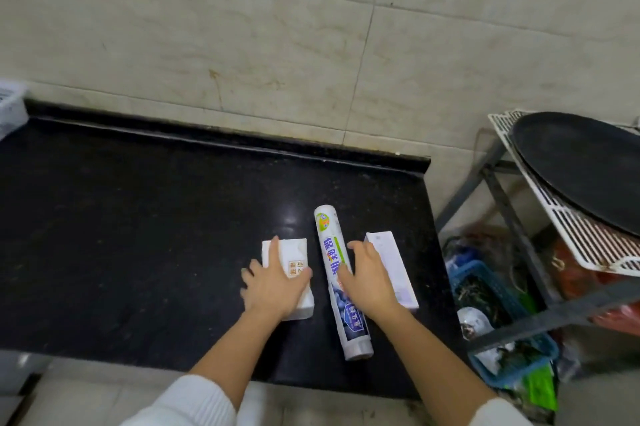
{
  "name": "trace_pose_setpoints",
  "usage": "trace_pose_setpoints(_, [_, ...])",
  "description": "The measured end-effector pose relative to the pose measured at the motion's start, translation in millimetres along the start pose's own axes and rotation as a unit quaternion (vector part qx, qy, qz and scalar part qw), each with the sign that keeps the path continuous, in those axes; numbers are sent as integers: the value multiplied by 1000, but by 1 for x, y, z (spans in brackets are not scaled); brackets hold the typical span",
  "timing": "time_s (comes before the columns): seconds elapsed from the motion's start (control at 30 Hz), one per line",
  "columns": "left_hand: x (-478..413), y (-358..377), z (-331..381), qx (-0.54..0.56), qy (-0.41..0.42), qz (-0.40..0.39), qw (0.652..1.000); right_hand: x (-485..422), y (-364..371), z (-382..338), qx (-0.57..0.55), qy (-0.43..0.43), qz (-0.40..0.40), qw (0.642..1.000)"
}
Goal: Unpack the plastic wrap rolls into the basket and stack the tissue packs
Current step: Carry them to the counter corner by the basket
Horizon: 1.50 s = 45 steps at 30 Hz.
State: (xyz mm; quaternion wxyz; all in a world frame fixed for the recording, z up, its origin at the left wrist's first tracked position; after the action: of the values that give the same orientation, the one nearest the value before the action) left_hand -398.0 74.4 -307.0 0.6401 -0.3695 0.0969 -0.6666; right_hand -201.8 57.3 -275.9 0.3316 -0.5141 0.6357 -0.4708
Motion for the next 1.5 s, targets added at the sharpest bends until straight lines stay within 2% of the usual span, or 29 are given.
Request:
trace_pose_setpoints(0.07, [4,16,-1,-58,-31,-31,997,-4,23,-3,11,36,-59,998])
trace_pose_setpoints(0.2, [-1,15,-13,-41,-45,-48,997,-8,57,8,21,118,-142,983])
trace_pose_setpoints(0.33, [-16,-24,-29,-19,-40,-37,998,-17,69,-2,-4,133,-135,982])
trace_pose_setpoints(0.43, [-30,-73,-54,14,-38,-12,999,-28,76,-44,-62,124,-121,983])
trace_pose_setpoints(0.67, [-56,-239,-160,49,-77,86,992,-34,129,-246,-127,29,-141,981])
trace_pose_setpoints(1.0, [-38,-481,-373,79,-166,186,965,49,245,-539,-169,-26,-223,960])
trace_pose_setpoints(1.13, [-58,-557,-414,103,-161,215,958,54,274,-634,-140,-71,-243,957])
trace_pose_setpoints(1.3, [-117,-642,-449,79,-149,229,959,26,302,-739,-139,-97,-250,953])
trace_pose_setpoints(1.5, [-213,-745,-489,30,-147,220,964,-29,349,-843,-161,-75,-263,948])
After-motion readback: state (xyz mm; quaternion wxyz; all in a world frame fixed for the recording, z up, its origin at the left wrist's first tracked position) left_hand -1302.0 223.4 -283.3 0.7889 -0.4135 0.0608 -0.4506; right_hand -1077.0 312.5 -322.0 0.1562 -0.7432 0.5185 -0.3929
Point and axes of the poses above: each hand's wrist, its own x-axis away from the middle knuckle, its own y-axis out of the palm, z = x × y, the point moved 7 cm from there along -x, towards the middle knuckle, and after that the axes turned 14 degrees about x, right-handed, at the moved point
